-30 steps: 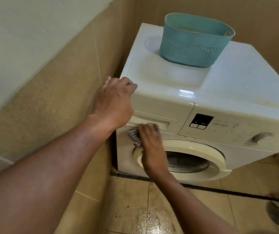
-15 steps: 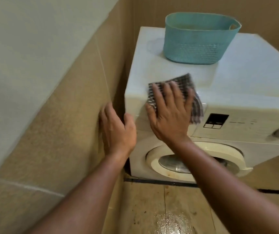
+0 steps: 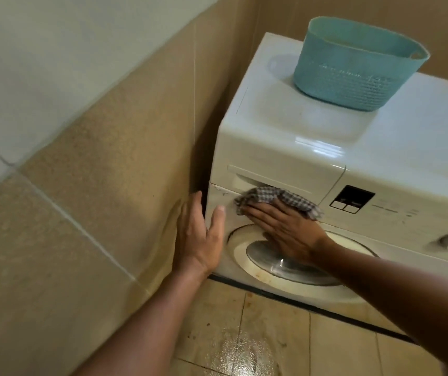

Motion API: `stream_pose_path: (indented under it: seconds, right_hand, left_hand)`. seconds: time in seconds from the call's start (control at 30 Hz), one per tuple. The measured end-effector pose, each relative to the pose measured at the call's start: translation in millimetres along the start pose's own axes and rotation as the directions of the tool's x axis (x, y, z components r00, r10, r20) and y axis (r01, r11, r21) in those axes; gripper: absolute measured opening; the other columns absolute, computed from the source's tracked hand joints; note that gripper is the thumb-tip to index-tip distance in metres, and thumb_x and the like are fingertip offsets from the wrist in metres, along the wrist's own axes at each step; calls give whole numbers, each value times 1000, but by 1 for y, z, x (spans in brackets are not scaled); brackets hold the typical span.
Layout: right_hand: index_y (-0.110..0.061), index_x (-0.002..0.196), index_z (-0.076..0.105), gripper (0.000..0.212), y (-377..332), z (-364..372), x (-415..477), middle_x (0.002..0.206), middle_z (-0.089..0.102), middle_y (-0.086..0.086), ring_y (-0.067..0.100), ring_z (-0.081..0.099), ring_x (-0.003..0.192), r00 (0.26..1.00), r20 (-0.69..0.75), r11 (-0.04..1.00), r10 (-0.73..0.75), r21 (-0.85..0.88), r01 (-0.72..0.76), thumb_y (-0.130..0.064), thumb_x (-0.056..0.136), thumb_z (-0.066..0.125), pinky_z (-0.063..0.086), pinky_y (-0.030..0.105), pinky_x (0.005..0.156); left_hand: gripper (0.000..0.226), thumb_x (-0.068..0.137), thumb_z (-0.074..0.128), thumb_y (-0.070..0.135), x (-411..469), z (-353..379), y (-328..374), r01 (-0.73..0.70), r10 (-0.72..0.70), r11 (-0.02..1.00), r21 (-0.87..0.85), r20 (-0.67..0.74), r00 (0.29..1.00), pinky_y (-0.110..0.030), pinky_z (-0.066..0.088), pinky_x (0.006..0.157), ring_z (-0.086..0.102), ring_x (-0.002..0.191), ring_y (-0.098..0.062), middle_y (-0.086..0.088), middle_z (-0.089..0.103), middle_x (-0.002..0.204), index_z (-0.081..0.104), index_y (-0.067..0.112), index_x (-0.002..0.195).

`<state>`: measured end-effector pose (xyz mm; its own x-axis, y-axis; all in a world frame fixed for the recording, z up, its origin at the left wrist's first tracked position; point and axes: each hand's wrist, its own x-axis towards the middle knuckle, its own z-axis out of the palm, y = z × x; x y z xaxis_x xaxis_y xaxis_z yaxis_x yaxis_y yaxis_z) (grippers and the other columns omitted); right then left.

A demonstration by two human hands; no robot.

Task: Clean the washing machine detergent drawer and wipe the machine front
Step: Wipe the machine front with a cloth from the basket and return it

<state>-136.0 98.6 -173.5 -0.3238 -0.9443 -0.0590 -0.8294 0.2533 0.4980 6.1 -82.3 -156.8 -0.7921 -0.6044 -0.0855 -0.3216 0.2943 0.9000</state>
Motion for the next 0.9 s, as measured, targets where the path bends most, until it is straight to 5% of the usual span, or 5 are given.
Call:
stream_pose_path:
  seconds: [0.23, 0.43, 0.53, 0.7, 0.9]
  right_hand:
    - [-13, 161, 8, 78, -68, -42, 60, 167, 9, 13, 30, 16, 153, 889, 33, 805, 456, 412, -428, -54, 101, 35, 9, 48, 123]
    - [-18, 161, 12, 67, -51, -16, 5, 165, 22, 5, 23, 41, 143, 783, -11, 726, 621, 383, -571, -47, 104, 33, 14, 42, 120]
    - [-17, 159, 20, 64, -56, -12, 41, 163, 29, 8, 27, 41, 142, 820, -91, 782, 565, 375, -497, -41, 103, 38, 15, 43, 120]
    - [-17, 157, 7, 76, 11, 15, -14, 162, 9, 4, 19, 18, 152, 989, -139, 998, 58, 18, -56, -29, 94, 49, 1, 39, 125]
    - [-19, 157, 23, 61, 43, 9, -77, 163, 27, 4, 15, 10, 154, 874, -346, 939, 341, 96, -329, -31, 101, 44, 0, 40, 126]
  left_hand:
    - [56, 99, 32, 31, 24, -6, 60, -554, 566, 742, 378, 90, 819, -52, 26, 122, 30, 150, -24, -8, 42, 158, 45, 13, 150]
    - [54, 95, 35, 25, 51, -14, 116, -661, 598, 577, 479, 304, 742, -50, 22, 124, 34, 148, -25, -7, 47, 155, 53, 11, 143]
    - [56, 96, 34, 30, 52, -22, 112, -701, 580, 509, 500, 402, 708, -48, 21, 124, 30, 150, -22, -5, 43, 158, 50, 13, 147]
    - [56, 97, 38, 34, 53, -19, 102, -719, 604, 485, 498, 404, 687, -51, 26, 122, 35, 147, -25, -8, 45, 156, 48, 13, 148]
    - [56, 97, 35, 37, 56, -4, 124, -781, 650, 411, 471, 449, 613, -52, 22, 124, 36, 146, -24, -6, 46, 154, 47, 15, 147]
